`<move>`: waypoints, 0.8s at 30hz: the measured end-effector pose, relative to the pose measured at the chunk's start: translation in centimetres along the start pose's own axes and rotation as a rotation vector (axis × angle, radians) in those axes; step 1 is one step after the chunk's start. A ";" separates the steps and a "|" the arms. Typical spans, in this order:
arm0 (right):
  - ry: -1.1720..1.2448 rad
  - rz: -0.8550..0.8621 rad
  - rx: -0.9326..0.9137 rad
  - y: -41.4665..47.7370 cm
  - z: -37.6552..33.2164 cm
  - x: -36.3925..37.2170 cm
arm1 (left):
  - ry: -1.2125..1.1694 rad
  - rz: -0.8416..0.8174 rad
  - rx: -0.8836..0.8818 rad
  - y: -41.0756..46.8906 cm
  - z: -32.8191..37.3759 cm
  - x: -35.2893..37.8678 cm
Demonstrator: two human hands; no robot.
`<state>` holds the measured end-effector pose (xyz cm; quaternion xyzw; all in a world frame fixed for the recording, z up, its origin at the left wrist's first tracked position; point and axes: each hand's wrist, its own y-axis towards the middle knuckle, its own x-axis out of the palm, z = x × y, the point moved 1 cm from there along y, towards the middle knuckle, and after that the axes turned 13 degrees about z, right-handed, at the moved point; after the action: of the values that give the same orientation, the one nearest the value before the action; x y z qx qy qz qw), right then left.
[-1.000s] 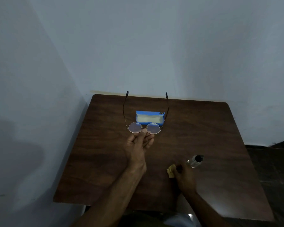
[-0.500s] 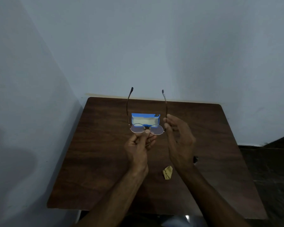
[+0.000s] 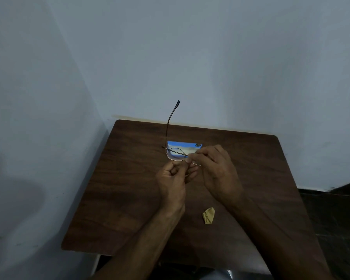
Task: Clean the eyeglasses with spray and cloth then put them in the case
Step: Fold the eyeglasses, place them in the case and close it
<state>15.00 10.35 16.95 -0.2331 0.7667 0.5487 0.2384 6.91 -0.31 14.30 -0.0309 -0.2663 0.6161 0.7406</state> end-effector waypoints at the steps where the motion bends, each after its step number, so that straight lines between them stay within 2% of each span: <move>1: -0.002 -0.014 -0.007 0.0 0.0 -0.1 | -0.008 0.003 -0.007 0.0 0.0 -0.1; 4: -0.017 -0.009 -0.008 0.7 -0.3 -0.4 | -0.013 0.015 -0.044 -0.1 0.0 -0.4; 9: 0.012 0.202 -0.041 5.7 -2.5 -2.3 | -0.026 0.018 -0.083 -0.3 -0.3 -0.3; 13: -0.107 0.051 -0.164 10.8 -3.4 -2.0 | -0.017 0.000 -0.079 -0.9 -0.8 -0.3; 16: -0.107 -0.073 -0.260 12.2 -2.8 -1.6 | -0.015 0.000 -0.065 -1.1 -0.8 -0.4; 24: -0.019 0.003 -0.072 5.2 -0.9 -2.9 | -0.124 0.031 -0.086 -0.6 0.7 -1.2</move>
<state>13.99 11.26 22.80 -0.2353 0.7444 0.5786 0.2361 7.02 -1.81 14.68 -0.0289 -0.3374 0.6163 0.7110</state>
